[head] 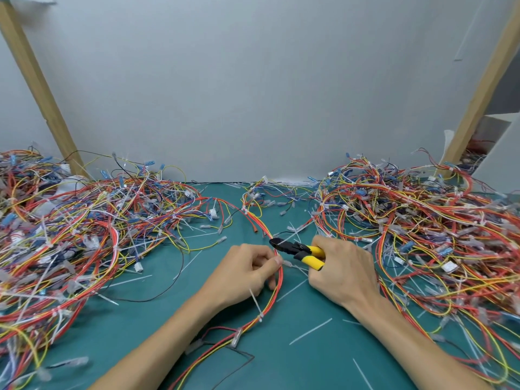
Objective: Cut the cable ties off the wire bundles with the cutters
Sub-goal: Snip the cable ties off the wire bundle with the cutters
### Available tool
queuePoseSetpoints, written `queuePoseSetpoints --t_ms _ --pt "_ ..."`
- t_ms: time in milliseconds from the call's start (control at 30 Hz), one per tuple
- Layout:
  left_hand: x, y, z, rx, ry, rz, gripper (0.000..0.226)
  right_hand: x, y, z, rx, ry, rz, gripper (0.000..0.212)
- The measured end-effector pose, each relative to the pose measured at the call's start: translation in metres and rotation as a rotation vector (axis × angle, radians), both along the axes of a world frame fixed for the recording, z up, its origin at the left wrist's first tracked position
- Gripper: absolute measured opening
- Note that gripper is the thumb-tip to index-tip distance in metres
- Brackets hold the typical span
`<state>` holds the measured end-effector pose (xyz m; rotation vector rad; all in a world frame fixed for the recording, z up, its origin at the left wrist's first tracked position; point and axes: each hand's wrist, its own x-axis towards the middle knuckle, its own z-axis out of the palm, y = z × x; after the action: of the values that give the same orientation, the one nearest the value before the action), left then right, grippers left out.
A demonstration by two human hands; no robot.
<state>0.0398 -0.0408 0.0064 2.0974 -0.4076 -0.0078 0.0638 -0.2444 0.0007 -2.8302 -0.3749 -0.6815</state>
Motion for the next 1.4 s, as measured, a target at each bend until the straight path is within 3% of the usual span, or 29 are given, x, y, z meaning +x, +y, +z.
queuePoseSetpoints --t_ms 367,1167,1400 --pt "0.002 0.002 -0.005 -0.110 0.041 0.018 0.025 0.004 -0.002 -0.002 0.001 0.007 0.028 0.020" --pt "-0.005 -0.005 -0.006 0.028 -0.091 0.039 0.020 -0.002 -0.001 0.001 -0.020 0.047 0.118 0.018" --pt "-0.005 -0.003 -0.004 -0.015 -0.031 0.007 0.023 -0.001 -0.002 0.000 0.014 0.068 0.093 0.018"
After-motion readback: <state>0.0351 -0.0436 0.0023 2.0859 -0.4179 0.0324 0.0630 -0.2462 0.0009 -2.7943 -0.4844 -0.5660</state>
